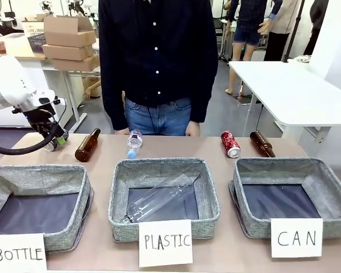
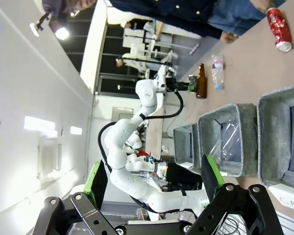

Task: Sort the can waste into the basket.
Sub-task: Pick up the can waste from the table and place it in the right Fabric basket.

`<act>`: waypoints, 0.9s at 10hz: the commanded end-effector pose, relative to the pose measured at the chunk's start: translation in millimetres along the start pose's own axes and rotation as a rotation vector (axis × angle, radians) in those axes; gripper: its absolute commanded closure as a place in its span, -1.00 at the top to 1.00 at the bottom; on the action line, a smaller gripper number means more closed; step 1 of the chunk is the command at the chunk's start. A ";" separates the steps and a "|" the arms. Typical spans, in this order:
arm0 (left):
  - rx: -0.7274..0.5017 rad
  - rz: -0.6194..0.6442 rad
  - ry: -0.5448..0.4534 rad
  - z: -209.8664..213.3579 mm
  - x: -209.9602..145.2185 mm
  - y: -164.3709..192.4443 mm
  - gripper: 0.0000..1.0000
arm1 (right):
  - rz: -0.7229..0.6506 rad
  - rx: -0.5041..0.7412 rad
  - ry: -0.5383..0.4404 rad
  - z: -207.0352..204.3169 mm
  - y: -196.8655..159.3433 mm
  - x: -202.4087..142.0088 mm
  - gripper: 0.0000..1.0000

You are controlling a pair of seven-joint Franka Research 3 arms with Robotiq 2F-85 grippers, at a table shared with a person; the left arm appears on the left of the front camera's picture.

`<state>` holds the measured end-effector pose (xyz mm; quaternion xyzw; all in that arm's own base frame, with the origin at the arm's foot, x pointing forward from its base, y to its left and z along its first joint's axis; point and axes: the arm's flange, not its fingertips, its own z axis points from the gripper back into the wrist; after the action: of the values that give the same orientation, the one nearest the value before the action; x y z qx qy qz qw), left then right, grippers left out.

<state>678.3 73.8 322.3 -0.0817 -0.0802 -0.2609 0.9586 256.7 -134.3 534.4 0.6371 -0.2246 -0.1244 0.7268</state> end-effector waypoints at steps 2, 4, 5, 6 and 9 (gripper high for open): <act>0.015 0.034 0.031 1.8 5.4 4.8 -0.20 | 0.028 0.026 -0.006 -0.9 1.9 2.6 1.00; 0.022 0.035 0.035 0.5 3.2 5.9 -1.00 | 0.028 0.026 -0.006 -0.9 1.9 2.6 1.00; 0.024 0.035 0.035 0.6 2.9 5.9 -1.00 | 0.028 0.026 -0.006 -0.9 1.9 2.6 1.00; 0.027 0.036 0.031 1.0 2.5 6.1 -1.00 | 0.028 0.026 -0.006 -0.9 1.9 2.6 1.00; 0.049 0.052 0.028 2.9 2.2 6.9 -1.00 | 0.028 0.026 -0.006 -0.9 1.9 2.6 1.00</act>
<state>680.5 78.0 321.9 -0.0678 -0.0724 -0.2442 0.9647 256.6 -134.2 534.5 0.6372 -0.2246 -0.1239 0.7267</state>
